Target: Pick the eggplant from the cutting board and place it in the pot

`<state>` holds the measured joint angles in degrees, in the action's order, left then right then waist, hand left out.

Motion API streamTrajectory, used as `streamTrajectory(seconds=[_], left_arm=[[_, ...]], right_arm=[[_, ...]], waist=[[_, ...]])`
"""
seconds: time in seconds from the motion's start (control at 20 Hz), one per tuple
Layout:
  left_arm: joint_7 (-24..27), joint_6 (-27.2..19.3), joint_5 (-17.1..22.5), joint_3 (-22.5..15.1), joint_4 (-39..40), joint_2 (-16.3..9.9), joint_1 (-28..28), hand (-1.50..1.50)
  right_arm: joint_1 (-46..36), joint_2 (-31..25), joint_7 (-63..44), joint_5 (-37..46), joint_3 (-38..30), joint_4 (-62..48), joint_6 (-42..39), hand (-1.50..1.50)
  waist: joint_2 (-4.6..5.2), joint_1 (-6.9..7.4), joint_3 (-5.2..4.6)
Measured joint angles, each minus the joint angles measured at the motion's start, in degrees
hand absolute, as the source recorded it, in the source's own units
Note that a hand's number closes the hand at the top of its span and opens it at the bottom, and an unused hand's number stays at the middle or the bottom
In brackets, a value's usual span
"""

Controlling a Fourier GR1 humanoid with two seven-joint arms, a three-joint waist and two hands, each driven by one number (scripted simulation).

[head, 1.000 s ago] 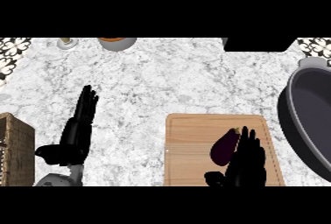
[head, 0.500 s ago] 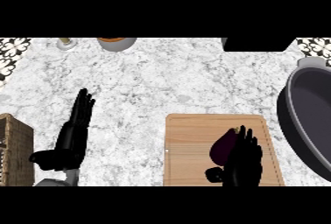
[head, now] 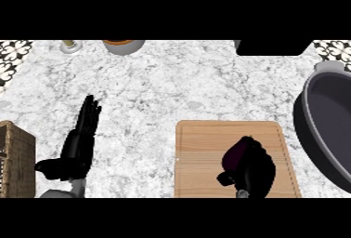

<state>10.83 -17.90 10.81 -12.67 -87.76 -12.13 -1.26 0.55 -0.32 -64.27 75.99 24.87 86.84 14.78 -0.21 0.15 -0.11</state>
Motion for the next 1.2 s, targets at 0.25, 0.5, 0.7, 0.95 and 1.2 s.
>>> streamTrajectory(seconds=[0.25, 0.5, 0.7, 0.95, 1.2], left_arm=[[-2.17, -0.05, -0.87, 0.54, -2.12, 0.19, -0.01, 0.00], [-2.25, 0.39, -1.86, 0.55, -2.86, 1.29, 0.92, 0.00], [-2.22, 0.84, -1.98, 0.97, -2.61, 1.36, 1.03, 0.00], [-1.65, 1.17, -2.22, 0.79, -2.90, 1.28, 0.49, 0.00], [-1.55, 1.78, -2.43, -0.01, -3.34, 1.44, -0.50, 0.00]], right_arm=[[-1.34, 0.34, 1.57, 4.04, -1.67, -1.64, 0.99, 1.50], [-1.45, 0.33, 1.50, 6.87, -0.52, -1.90, 1.52, 1.50], [-4.88, -0.12, 1.16, 7.98, -5.84, -3.17, 1.01, 1.50], [-13.66, -3.02, 0.12, 3.05, -23.66, -7.41, -0.82, 1.50], [-23.45, -9.54, -0.90, 2.41, -37.16, -14.09, -2.73, 1.50]], waist=[[-0.14, 0.00, -0.01], [-0.23, -0.01, -0.08], [0.04, 0.18, 0.00], [1.80, 0.93, 0.24], [2.84, 3.34, 0.22]])
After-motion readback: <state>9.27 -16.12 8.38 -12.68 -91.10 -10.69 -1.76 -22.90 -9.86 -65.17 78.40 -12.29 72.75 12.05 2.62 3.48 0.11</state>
